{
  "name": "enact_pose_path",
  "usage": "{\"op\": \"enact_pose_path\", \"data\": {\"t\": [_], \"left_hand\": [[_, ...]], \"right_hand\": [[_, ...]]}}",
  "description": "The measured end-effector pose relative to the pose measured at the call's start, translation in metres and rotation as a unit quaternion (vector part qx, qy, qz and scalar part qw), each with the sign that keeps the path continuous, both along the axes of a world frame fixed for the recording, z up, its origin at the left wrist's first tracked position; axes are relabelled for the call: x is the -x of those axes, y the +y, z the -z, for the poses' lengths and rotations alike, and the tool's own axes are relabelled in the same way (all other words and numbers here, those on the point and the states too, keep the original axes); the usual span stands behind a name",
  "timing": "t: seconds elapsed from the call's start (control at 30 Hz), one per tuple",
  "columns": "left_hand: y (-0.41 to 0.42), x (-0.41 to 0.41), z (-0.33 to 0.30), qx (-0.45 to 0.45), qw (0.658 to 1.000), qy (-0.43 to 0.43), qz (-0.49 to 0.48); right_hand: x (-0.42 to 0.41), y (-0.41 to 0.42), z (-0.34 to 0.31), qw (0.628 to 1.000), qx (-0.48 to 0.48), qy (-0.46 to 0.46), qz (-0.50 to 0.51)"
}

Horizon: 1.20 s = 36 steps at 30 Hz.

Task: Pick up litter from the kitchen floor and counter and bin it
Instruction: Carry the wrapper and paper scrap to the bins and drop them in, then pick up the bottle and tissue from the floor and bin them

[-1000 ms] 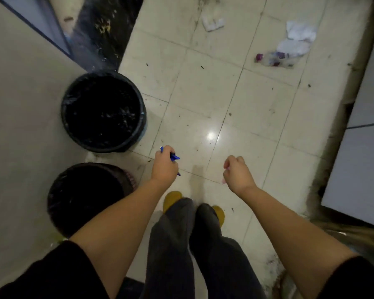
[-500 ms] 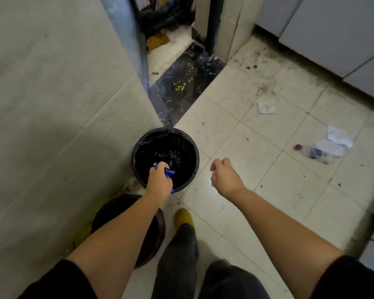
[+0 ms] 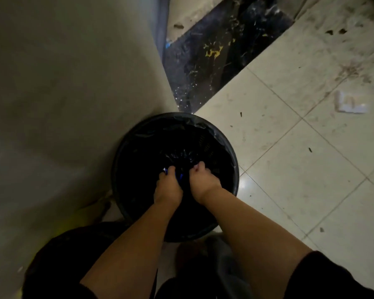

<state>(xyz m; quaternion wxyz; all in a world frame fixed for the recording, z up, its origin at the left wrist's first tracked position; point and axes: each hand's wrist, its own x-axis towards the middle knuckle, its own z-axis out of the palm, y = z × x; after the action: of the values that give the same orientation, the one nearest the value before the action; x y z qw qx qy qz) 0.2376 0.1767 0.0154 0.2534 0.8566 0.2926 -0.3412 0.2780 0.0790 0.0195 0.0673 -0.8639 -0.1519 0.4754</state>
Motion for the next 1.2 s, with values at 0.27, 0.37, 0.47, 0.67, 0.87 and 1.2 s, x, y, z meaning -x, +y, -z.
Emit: {"op": "enact_pose_path", "data": {"t": [0.27,0.37,0.47,0.67,0.87,1.2], "left_hand": [[0.008,-0.005,0.062,0.014,0.994,0.107,-0.01],[0.009,-0.005,0.012,0.003,0.996,0.092,0.012],[0.008,-0.007,-0.064,0.001,0.997,0.061,0.039],[-0.006,-0.033,-0.248,0.007,0.992,-0.005,0.126],[-0.064,-0.059,-0.394,0.025,0.958,-0.052,0.281],[-0.269,-0.066,-0.459,0.053,0.868,-0.057,0.491]], "right_hand": [[0.001,0.016,0.076,0.993,0.076,0.085,0.013],[0.0,0.011,0.029,0.996,0.042,0.043,0.061],[-0.004,0.0,-0.053,0.998,0.022,0.025,0.058],[-0.011,-0.051,-0.239,0.996,0.017,-0.027,0.089],[0.001,-0.143,-0.382,0.976,0.054,-0.073,0.201],[0.071,-0.367,-0.447,0.895,0.134,-0.101,0.414]]}}
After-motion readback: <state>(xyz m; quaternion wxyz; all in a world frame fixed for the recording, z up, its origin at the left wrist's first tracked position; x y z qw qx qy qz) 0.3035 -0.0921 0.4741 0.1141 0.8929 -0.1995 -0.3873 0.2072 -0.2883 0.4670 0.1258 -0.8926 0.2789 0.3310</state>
